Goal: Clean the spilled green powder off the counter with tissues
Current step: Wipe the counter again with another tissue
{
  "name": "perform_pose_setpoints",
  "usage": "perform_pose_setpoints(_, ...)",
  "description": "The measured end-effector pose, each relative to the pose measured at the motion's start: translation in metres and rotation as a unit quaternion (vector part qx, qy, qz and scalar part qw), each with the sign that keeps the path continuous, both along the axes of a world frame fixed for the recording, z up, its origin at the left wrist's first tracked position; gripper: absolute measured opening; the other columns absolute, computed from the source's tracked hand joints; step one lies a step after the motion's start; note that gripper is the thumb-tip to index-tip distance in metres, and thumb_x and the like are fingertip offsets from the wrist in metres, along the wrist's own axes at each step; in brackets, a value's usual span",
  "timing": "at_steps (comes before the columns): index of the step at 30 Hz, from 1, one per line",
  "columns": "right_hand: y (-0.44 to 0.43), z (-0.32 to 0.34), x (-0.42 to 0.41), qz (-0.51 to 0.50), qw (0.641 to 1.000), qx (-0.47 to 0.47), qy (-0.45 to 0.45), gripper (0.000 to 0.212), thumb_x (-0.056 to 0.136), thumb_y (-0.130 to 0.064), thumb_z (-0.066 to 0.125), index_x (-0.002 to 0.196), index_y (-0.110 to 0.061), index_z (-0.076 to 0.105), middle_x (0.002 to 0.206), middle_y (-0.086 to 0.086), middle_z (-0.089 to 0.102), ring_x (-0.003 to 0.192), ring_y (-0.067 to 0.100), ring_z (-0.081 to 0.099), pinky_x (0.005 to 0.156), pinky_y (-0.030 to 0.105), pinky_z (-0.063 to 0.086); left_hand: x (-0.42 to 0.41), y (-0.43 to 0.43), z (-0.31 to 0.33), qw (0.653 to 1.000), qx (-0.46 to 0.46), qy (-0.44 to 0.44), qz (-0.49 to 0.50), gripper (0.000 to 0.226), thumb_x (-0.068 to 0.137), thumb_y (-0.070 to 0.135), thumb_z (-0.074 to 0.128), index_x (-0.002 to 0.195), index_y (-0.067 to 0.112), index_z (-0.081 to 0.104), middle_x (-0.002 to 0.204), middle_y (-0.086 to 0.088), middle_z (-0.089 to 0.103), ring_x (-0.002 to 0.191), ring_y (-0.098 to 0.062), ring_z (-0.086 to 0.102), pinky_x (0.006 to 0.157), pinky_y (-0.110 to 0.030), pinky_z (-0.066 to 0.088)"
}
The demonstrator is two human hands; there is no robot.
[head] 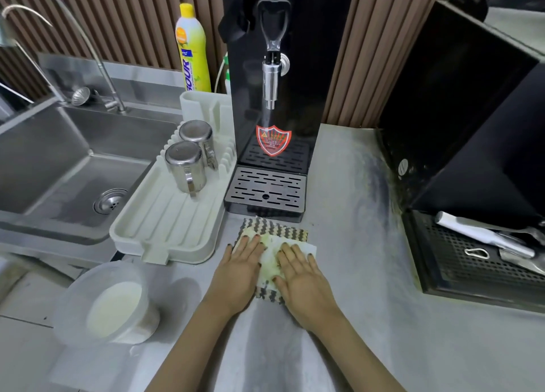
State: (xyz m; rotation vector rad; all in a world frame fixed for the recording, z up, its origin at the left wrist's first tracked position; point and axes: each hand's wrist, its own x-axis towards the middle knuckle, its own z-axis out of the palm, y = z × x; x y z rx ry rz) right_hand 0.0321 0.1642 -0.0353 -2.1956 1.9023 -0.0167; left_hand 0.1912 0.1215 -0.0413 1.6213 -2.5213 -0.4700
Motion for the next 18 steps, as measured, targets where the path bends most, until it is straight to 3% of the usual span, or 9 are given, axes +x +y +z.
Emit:
perform_pose_setpoints(2,0.005,0.002,0.004,0.016,1.000,0.016,-0.001,0.071,0.095,-0.044,-0.004,0.131,-0.014,0.049,0.138,0.001,0.050,0.131,0.017,0.041,0.115,0.030,0.018,0.005,0.002,-0.001,1.000,-0.011,-0.009,-0.014,0.079,0.074,0.041,-0.013,0.147,0.020,0.011,0.148,0.012,-0.006,0.143,-0.015,-0.004,0.109,-0.029,-0.012)
perform_pose_setpoints(9,0.018,0.006,0.008,0.037,0.998,0.054,-0.007,0.066,0.097,-0.042,0.000,0.119,-0.026,0.061,0.126,-0.013,0.059,0.120,0.005,0.053,0.103,0.029,0.024,0.017,0.011,-0.004,1.000,-0.014,-0.018,-0.004,0.068,0.082,0.035,-0.007,0.147,0.021,0.004,0.151,0.010,-0.006,0.137,-0.008,-0.015,0.109,-0.029,-0.014)
perform_pose_setpoints(12,0.013,0.000,0.004,0.028,0.999,0.016,-0.012,0.065,0.098,-0.040,0.002,0.123,-0.022,0.058,0.129,-0.007,0.057,0.123,0.010,0.051,0.107,0.031,0.027,0.012,0.009,-0.002,0.999,-0.030,0.006,0.011,0.074,0.078,0.040,-0.006,0.146,0.017,0.013,0.152,0.006,0.004,0.137,-0.010,-0.009,0.110,-0.032,-0.011)
perform_pose_setpoints(15,0.003,-0.003,-0.002,-0.007,1.000,-0.027,-0.002,0.069,0.097,-0.040,-0.004,0.125,-0.021,0.057,0.131,-0.006,0.056,0.125,0.011,0.048,0.106,0.036,0.032,0.002,0.001,0.003,0.999,-0.027,0.008,0.016,0.081,0.073,0.043,-0.013,0.146,0.015,0.008,0.146,0.009,-0.010,0.136,-0.012,-0.015,0.108,-0.028,-0.014)
perform_pose_setpoints(17,-0.005,-0.004,-0.004,0.001,0.999,-0.045,-0.019,0.076,0.092,-0.047,-0.010,0.135,-0.016,0.044,0.144,-0.001,0.042,0.135,0.015,0.033,0.109,0.043,0.017,-0.003,-0.007,0.005,1.000,-0.022,-0.008,0.017,0.084,0.070,0.044,-0.017,0.146,0.016,0.004,0.147,0.008,-0.014,0.134,-0.011,-0.019,0.107,-0.027,-0.015)
perform_pose_setpoints(18,-0.009,-0.005,-0.005,0.007,0.998,-0.060,-0.034,0.081,0.087,-0.051,-0.015,0.140,-0.015,0.034,0.150,0.000,0.030,0.140,0.016,0.022,0.112,0.040,0.007,-0.005,-0.010,0.006,1.000,-0.018,-0.019,0.016,0.084,0.071,0.045,-0.018,0.147,0.016,0.003,0.150,0.007,-0.012,0.137,-0.012,-0.018,0.107,-0.027,-0.015)
